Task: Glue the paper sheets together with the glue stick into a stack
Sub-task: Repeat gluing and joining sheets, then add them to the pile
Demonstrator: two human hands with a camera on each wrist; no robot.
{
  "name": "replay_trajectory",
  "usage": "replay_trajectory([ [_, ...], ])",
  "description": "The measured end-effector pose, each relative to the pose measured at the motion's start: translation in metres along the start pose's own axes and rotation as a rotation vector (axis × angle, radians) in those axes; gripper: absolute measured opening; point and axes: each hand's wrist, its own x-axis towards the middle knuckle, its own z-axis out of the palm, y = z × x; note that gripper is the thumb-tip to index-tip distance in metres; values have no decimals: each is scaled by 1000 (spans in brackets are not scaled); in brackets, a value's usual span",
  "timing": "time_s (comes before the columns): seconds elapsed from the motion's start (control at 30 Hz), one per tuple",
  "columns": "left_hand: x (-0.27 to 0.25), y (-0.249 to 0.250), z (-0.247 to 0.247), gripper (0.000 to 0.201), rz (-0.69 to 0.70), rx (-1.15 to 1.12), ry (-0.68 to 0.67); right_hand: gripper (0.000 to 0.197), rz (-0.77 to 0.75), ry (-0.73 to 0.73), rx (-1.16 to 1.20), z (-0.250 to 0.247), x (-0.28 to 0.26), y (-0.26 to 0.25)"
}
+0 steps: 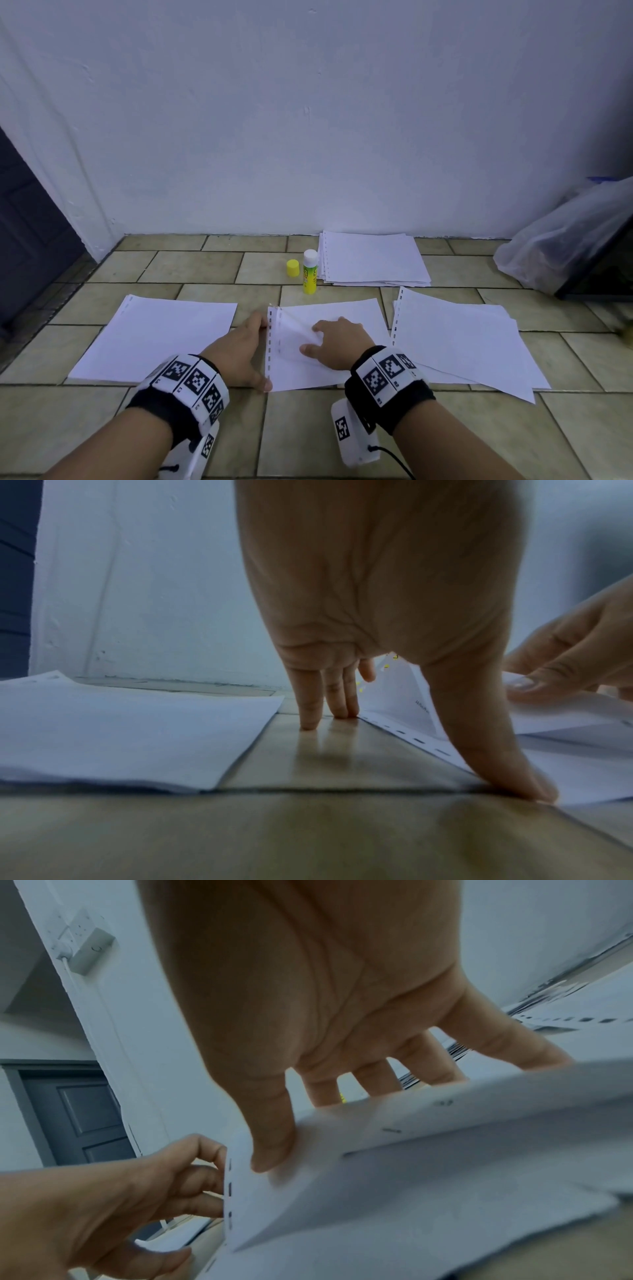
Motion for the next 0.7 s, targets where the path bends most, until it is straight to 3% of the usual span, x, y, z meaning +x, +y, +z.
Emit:
replay_trajectory([
  [0.2, -1, -1, 0, 103, 77, 78, -6, 70, -39, -20, -19, -4, -5, 1],
  [0.7, -1, -1, 3, 103, 85, 93, 7, 78, -28, -23, -1, -4, -10, -3],
])
